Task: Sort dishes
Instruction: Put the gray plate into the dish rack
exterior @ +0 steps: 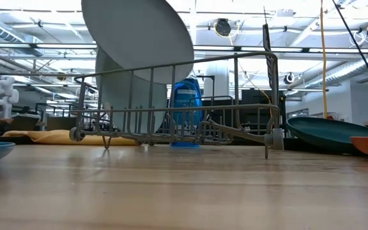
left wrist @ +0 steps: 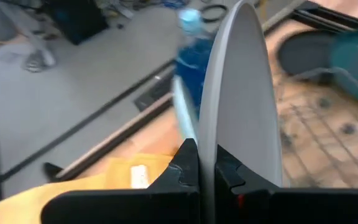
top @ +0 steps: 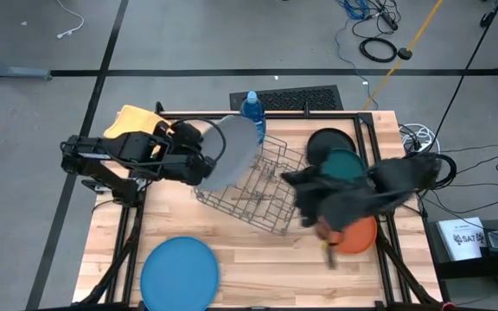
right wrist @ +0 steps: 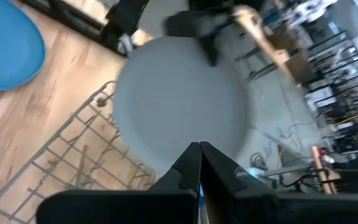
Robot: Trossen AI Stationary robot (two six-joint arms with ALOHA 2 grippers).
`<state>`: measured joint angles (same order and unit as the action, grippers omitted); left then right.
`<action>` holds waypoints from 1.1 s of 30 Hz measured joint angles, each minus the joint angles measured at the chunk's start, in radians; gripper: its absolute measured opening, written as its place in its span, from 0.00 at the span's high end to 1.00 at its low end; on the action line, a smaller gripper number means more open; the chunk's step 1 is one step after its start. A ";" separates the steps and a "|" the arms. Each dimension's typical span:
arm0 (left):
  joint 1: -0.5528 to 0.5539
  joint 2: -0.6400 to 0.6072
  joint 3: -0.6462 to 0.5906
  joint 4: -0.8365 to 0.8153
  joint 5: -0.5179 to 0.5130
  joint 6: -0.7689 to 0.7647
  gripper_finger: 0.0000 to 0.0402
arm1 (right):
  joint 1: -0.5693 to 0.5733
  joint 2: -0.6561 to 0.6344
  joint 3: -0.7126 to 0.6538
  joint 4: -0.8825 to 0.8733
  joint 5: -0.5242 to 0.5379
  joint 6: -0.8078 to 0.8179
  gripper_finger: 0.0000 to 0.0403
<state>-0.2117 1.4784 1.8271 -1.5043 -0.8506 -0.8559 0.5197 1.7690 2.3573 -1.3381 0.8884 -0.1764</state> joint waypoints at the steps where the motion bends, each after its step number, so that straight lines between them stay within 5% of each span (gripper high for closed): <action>1: -0.002 0.000 0.000 0.016 0.020 0.007 1.00 | 0.018 -0.022 0.000 -0.016 0.023 0.004 1.00; 7: -0.004 0.041 0.001 -0.062 0.050 -0.098 1.00 | 0.081 -0.130 0.000 -0.136 0.137 0.007 1.00; 14: 0.078 0.105 0.037 -0.066 0.047 -0.140 1.00 | 0.075 -0.213 0.000 -0.185 0.141 0.007 1.00; 33: 0.219 0.137 0.130 -0.066 0.066 0.106 1.00 | 0.075 -0.228 -0.002 -0.209 0.131 -0.099 1.00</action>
<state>0.0071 1.6154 1.9572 -1.5700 -0.7851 -0.7503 0.5945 1.5414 2.3558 -1.5471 1.0191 -0.2752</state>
